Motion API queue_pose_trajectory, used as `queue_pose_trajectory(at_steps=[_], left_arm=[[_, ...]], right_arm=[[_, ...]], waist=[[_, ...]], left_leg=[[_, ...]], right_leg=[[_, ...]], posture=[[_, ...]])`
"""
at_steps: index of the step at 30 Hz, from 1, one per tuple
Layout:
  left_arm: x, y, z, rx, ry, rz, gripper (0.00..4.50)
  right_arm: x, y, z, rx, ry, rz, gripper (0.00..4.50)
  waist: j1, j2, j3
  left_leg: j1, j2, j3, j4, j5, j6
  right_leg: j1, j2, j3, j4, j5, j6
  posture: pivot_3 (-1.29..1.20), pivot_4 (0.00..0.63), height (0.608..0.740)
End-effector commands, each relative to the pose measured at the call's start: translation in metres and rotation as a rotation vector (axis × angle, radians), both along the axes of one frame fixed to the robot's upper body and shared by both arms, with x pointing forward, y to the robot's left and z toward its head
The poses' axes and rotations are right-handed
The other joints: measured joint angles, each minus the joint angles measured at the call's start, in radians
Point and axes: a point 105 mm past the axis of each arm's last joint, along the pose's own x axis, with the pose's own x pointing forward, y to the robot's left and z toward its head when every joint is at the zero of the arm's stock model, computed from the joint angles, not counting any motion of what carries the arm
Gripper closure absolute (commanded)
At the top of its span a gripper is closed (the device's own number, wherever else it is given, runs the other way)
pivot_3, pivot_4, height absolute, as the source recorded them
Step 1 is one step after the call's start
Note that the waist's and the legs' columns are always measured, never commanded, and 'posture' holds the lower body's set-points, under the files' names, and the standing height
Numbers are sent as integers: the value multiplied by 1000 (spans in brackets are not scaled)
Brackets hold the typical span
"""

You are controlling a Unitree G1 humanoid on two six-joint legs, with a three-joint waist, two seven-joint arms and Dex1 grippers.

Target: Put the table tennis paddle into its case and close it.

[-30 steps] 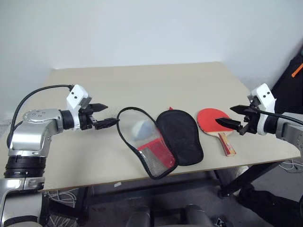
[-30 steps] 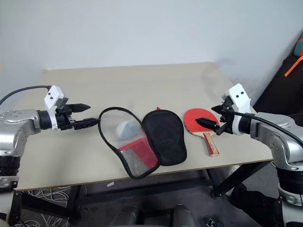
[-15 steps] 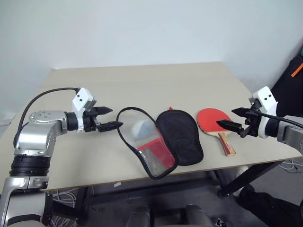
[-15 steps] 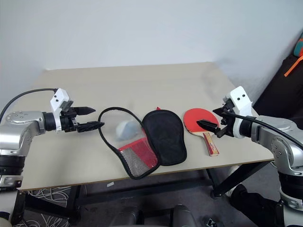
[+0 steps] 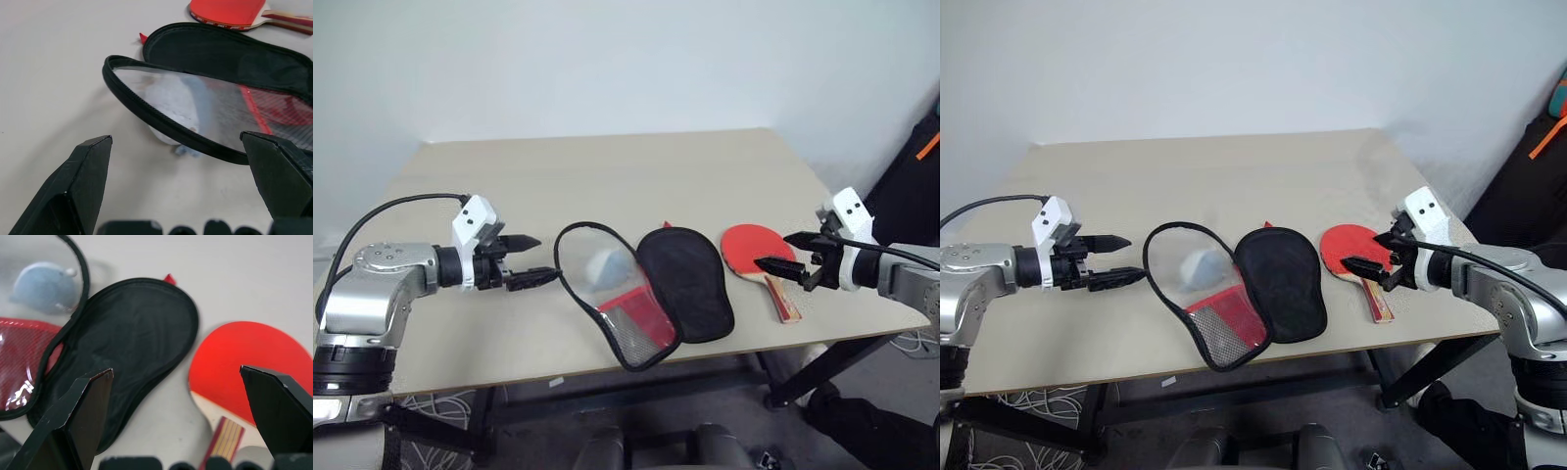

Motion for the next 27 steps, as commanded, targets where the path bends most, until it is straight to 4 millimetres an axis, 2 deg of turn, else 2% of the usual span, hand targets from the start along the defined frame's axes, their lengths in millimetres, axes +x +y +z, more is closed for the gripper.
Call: queue_pose_trajectory(at_steps=[1, 12, 16, 27], left_arm=[[-5, -1, 14, -5, -50, 0, 30], [-12, -1, 17, -9, -45, 6, 30], [-15, -2, 15, -12, -47, 9, 30], [-15, -4, 15, -31, -57, 15, 30]], right_arm=[[4, -3, 11, -24, -45, 16, 0], [1, -19, -6, -110, 28, 31, 0], [6, -36, -28, -210, 79, -31, 0], [26, -59, -67, -204, 179, -260, 0]], waist=[[0, 0, 0], [-1, -1, 0], [-1, 0, 0], [-1, 0, 0]], left_leg=[[0, 0, 0, 0, 0, 0], [0, 0, 0, 0, 0, 0], [1, 0, 1, 0, 0, 0], [0, 0, 1, 1, 0, 0]], right_leg=[[0, 0, 0, 0, 0, 0], [0, 0, 0, 0, -1, -1], [0, 0, 0, 0, -1, -2], [0, 1, 0, 1, 0, 0]], posture=[[0, 0, 740], [0, 0, 740], [0, 0, 740], [0, 0, 740]])
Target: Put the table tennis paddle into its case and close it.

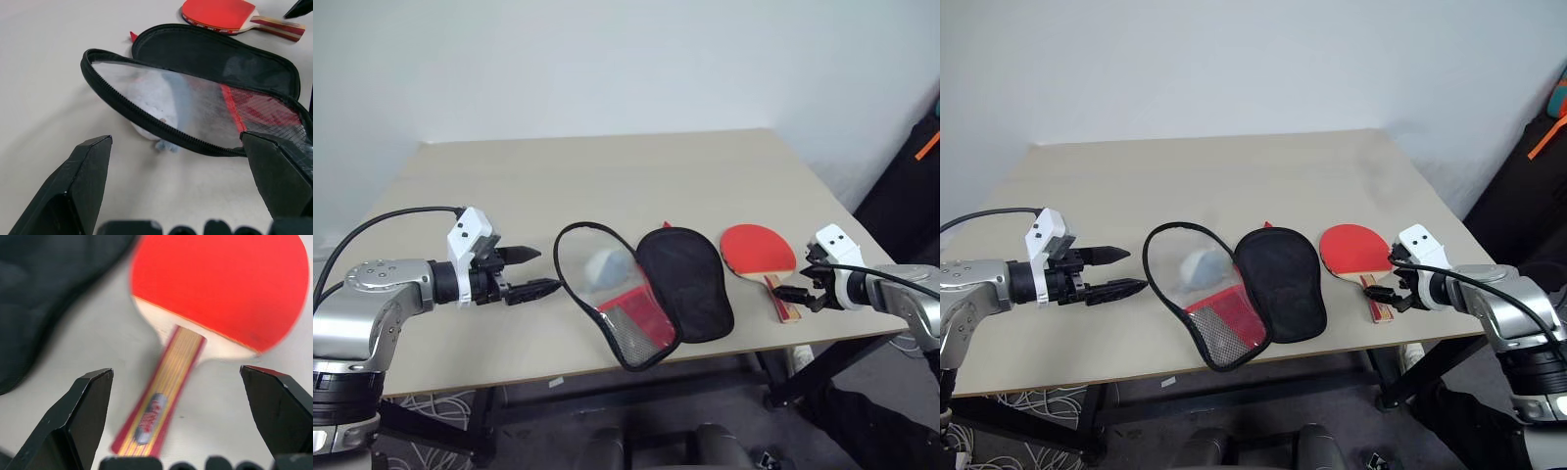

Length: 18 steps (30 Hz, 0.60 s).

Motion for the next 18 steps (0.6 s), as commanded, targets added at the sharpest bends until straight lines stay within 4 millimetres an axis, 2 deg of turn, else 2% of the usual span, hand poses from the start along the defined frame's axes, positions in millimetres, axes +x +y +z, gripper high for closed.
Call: queue_pose_trajectory(at_steps=[1, 4, 15, 18], left_arm=[[4, -1, 17, -5, -70, -3, 30], [5, -5, 16, -10, -74, -8, 30], [8, -6, 14, -15, -80, -9, 30], [10, -7, 14, -15, -80, -10, 0]], right_arm=[[11, -8, 4, -18, -41, -72, 0], [15, -10, -7, -1, -20, -138, 0], [15, -4, -15, 50, -10, -252, 0], [14, -2, -15, 46, -11, -269, 615]], waist=[[0, 0, 0], [0, 0, 0], [0, 0, 0], [0, 0, 0]], left_leg=[[0, 0, 0, 0, 0, 0], [0, 0, 0, 0, 0, 0], [0, 0, -1, 0, 0, 0], [0, 0, -1, 0, 0, 0]], right_leg=[[0, 0, 0, 0, 0, 0], [1, 0, 0, 0, 0, 0], [1, 0, 0, 0, 0, 0], [1, 0, 0, 0, 0, 0]], posture=[[0, 0, 740], [0, 0, 740], [0, 0, 740], [0, 0, 740]])
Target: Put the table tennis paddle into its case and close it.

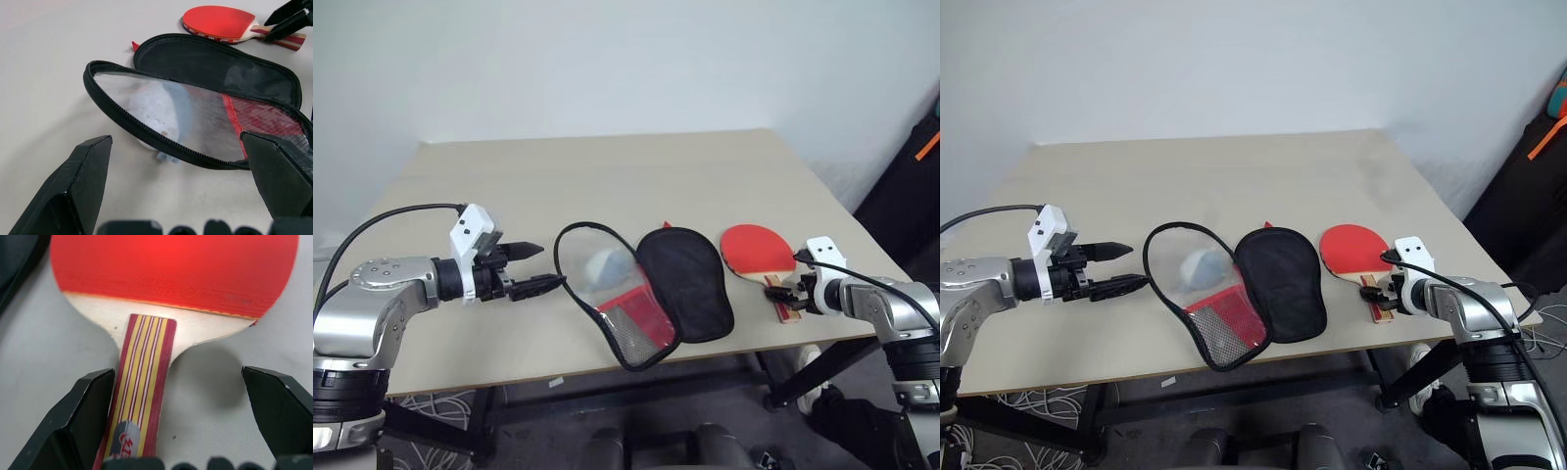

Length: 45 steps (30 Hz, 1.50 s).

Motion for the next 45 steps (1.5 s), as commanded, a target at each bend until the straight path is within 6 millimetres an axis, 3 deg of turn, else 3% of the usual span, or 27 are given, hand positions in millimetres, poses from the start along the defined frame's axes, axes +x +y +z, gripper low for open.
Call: queue_pose_trajectory(at_steps=[1, 7, 9, 13, 17, 20, 25, 31, 34, 45], left_arm=[[5, -2, 12, 8, -55, -7, 0], [7, -1, 12, 10, -56, -6, 0], [7, -2, 12, 10, -56, -7, 0], [7, -1, 10, 10, -55, -6, 0], [6, -1, 9, 12, -53, -4, 0], [5, 0, 9, 14, -51, -3, 0], [5, -1, 8, 16, -48, -4, 0], [5, -1, 8, 16, -44, -3, 0], [4, -2, 7, 17, -39, -4, 0], [2, -1, 5, 17, -27, 0, 0]], right_arm=[[4, -5, 15, -36, -57, -40, 933], [5, -2, 17, -39, -65, -57, 3098], [5, 0, 17, -37, -65, -58, 3386], [12, 5, 25, -30, -109, -80, 3385], [25, 17, 46, 33, -194, -115, 3385], [31, 39, 64, 104, -253, -89, 3385], [27, 93, 85, 226, -271, -6, 3385], [5, 150, 82, 312, -197, 79, 3385], [-5, 166, 74, 326, -155, 94, 3385], [-23, 165, 40, 242, -27, 71, 3385]], waist=[[0, 0, 0], [1, 0, 0], [0, 0, 0], [-1, 0, 0], [-1, 1, 0], [-2, 1, 0], [-2, 1, 0], [0, 1, 0], [-1, 2, 0], [-3, 2, 0]], left_leg=[[0, 0, 0, 0, 0, 0], [0, 0, 0, 0, 0, 0], [0, -1, 0, 1, 0, 0], [0, 0, 0, 0, 0, 0], [0, 0, 0, 0, 0, 0], [0, 0, 0, -1, 0, 0], [0, 1, 0, -1, 0, 0], [-1, 0, -1, 0, 0, 0], [-1, 1, -1, -1, 0, 0], [0, 1, -1, -3, 0, -1]], right_leg=[[0, 0, 0, 0, 0, 0], [1, 0, 0, 0, 0, 0], [1, 0, 0, 0, 0, 0], [0, 0, 0, 0, 0, 0], [0, 0, 0, 0, 0, 0], [-1, 1, 1, 1, 0, 0], [-1, 1, 1, 1, 0, 0], [-1, 1, 1, 1, 0, 0], [-2, 1, 1, 1, 1, 0], [-3, 1, 0, 1, 1, -1]], posture=[[0, 0, 740], [0, 0, 740], [0, 0, 740], [0, 0, 740], [0, 0, 740], [0, 0, 740], [0, 0, 740], [0, 0, 740], [0, 0, 740], [0, 0, 740]])
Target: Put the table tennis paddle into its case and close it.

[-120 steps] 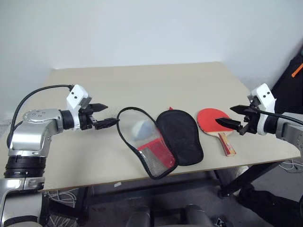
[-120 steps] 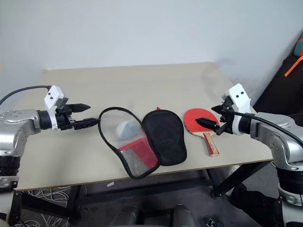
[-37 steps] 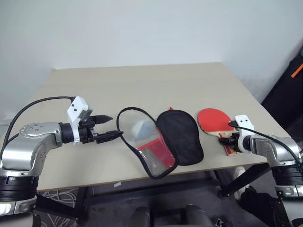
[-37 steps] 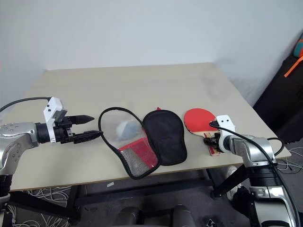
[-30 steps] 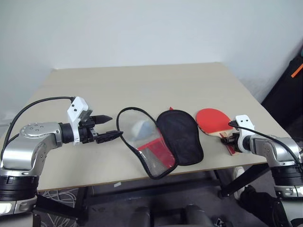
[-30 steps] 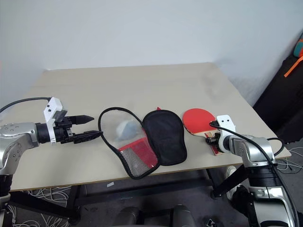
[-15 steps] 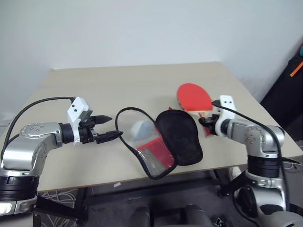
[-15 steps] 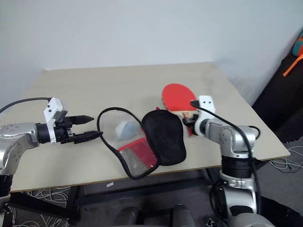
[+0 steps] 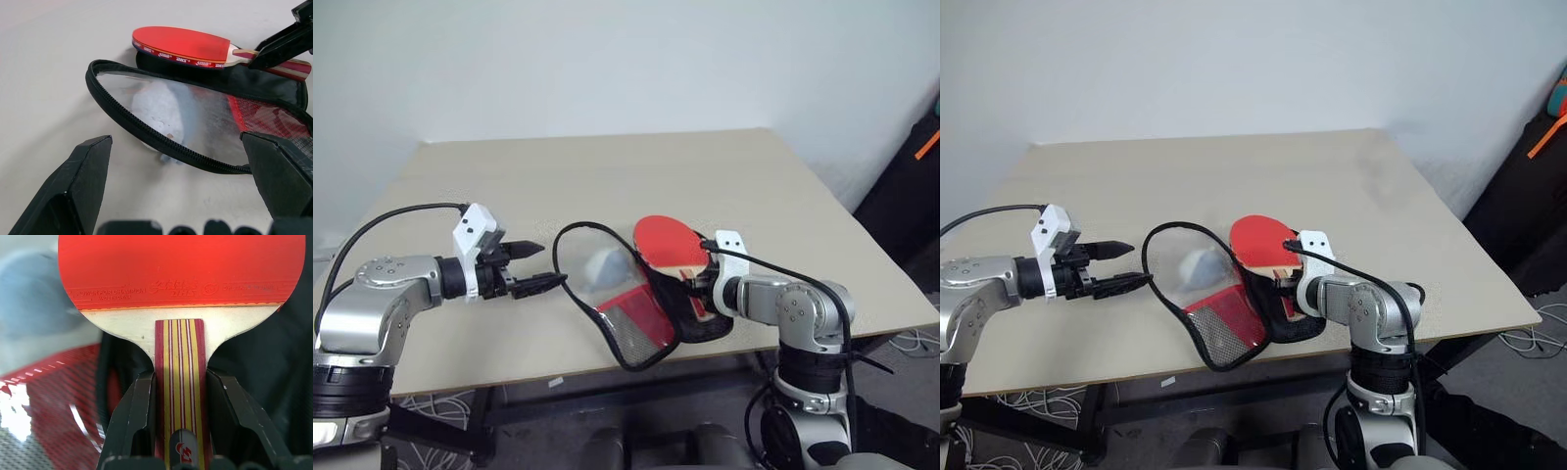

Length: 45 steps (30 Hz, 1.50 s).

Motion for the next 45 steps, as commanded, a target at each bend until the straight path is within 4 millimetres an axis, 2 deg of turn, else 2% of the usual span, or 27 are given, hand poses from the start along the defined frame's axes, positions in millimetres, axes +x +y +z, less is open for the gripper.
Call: queue_pose_trajectory(at_steps=[1, 11, 19, 20, 22, 27, 28, 31, 34, 38, 42, 45], left_arm=[[0, -2, 9, 11, -35, -12, 0], [0, -1, 8, 8, -33, -6, 0], [1, 0, 8, 8, -36, -1, 0], [2, 0, 8, 8, -37, -1, 0], [2, -1, 7, 6, -38, -1, 0], [2, -3, 7, 3, -40, -2, 0], [3, -3, 7, 2, -40, -1, 0], [3, -2, 7, 1, -42, 3, 0], [1, 1, 7, 6, -37, 6, 0], [-3, 10, 6, 14, -26, 21, 0], [-13, 17, 1, 9, 13, 32, 0], [-20, 25, -3, -6, 45, 51, 607]], right_arm=[[0, -2, 9, -32, -52, 2, 3385], [-1, -8, 1, -82, -31, -6, 3385], [2, -3, 1, -82, -29, -3, 3385], [3, -3, 1, -80, -31, -5, 2666], [5, -1, 3, -71, -38, -6, 2173], [13, 5, 13, -25, -60, -13, 281], [15, 4, 15, -17, -66, -15, 38], [19, 1, 24, 0, -96, -4, 38], [22, 0, 47, 43, -190, 78, 38], [22, -15, 79, 106, -303, 181, 38], [32, -54, 105, 77, -403, 192, 38], [47, -91, 116, 35, -433, 105, 0]], waist=[[0, 0, 0], [-3, 0, 0], [-4, 0, 0], [-4, 0, 0], [-4, 0, 0], [-4, 0, 0], [-4, 0, 0], [-3, 0, 0], [-4, 0, 0], [-5, 0, 0], [-4, 0, 0], [-4, 0, 0]], left_leg=[[0, 0, 0, 0, 0, 0], [0, 0, 0, 0, 0, 0], [0, 0, 0, -1, 0, 0], [0, 0, 0, -1, 0, 0], [0, 0, 0, -1, 0, 0], [0, 0, 0, -1, 0, 0], [0, 0, 0, -1, 0, 0], [0, 0, 0, -1, 0, 0], [0, 0, 0, -1, 0, 0], [0, 0, 0, -1, 0, 0], [0, 0, 1, -1, 0, 0], [0, 1, 1, -1, 0, 0]], right_leg=[[0, 0, 0, 0, 0, 0], [0, 0, 0, 0, -1, 1], [0, 0, 0, 0, -1, 1], [0, 0, 0, 0, -1, 1], [0, 0, 0, 0, -1, 1], [0, 0, 0, 0, -1, 1], [0, 0, 0, 0, -1, 1], [0, 0, 0, -1, -1, 1], [0, 0, 0, -1, -1, 1], [0, 0, 0, -1, -1, 1], [0, 0, 0, -2, -1, 1], [0, 0, 0, -2, -2, -1]], posture=[[0, 0, 740], [0, 0, 740], [0, 0, 740], [0, 0, 740], [0, 0, 740], [0, 0, 740], [0, 0, 740], [0, 0, 740], [0, 0, 740], [0, 0, 740], [0, 0, 740], [0, 0, 740]])
